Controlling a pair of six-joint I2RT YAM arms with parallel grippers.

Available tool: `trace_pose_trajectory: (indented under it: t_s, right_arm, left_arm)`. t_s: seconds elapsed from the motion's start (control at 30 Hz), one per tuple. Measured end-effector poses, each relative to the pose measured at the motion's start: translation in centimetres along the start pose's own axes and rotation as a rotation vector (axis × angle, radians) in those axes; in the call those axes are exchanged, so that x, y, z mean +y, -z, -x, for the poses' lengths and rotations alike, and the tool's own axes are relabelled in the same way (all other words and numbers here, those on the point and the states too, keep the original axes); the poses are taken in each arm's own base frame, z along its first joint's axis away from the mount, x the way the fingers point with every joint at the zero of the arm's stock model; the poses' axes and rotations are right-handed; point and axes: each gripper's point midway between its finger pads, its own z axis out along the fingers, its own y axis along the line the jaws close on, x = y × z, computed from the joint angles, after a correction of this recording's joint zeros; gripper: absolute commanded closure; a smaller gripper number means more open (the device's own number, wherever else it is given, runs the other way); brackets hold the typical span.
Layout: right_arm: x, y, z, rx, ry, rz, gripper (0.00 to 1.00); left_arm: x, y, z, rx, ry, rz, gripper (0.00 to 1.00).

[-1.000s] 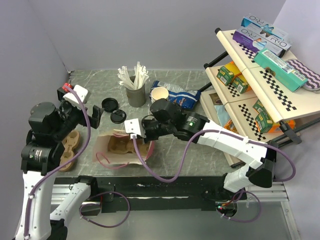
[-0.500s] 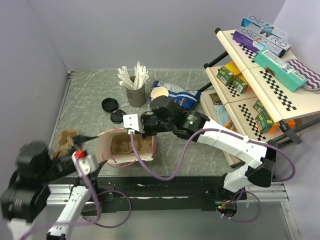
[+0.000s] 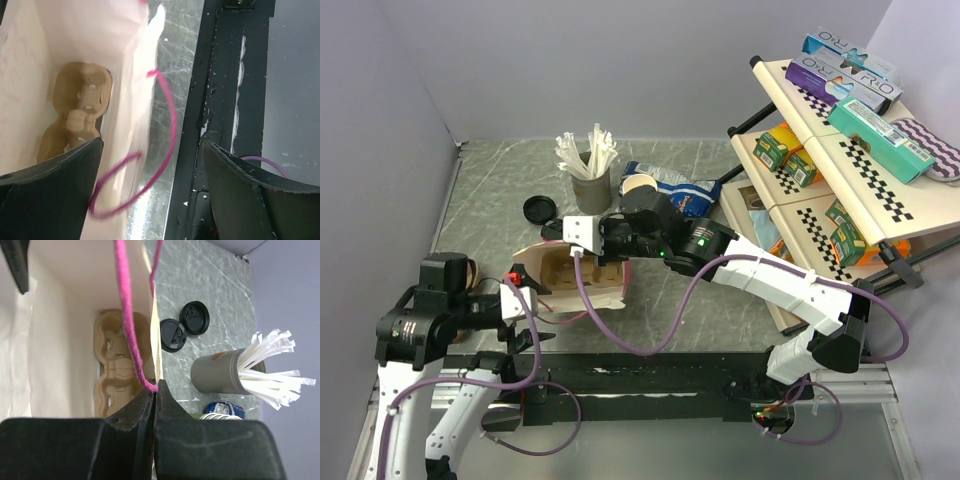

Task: Pack the takeout coffee

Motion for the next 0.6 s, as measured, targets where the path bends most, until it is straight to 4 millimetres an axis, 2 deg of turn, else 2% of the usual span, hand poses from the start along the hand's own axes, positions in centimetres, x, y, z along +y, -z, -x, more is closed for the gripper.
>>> trace_pose_trajectory:
  t_s: [0.13, 0.3, 0.4, 0.6]
  right_arm:
    - [-0.2, -0.1, 0.2, -0.007, -0.009, -0.012, 1.0]
    - [-0.6, -0.4, 0.5, -0.013, -0.02, -0.019, 1.0]
    - [-1.0, -0.7, 0.8, -0.019, -0.027, -0.031, 1.0]
    - [-1.1, -0.8, 0.8, -0.015, -0.031, -0.036, 1.0]
  left_arm:
    - [-0.3, -0.1, 0.0, -0.012, -0.022, -0.009, 0.14]
    - [-0.3, -0.3, -0.3, -0.013, -0.033, -0.02, 0.22]
    - [-0.4, -0.5, -0.6, -0.014, -0.041, -0.031, 0.29]
    - [-0.1, -1.2, -1.7, 0.005, -0.016, -0.06, 0.51]
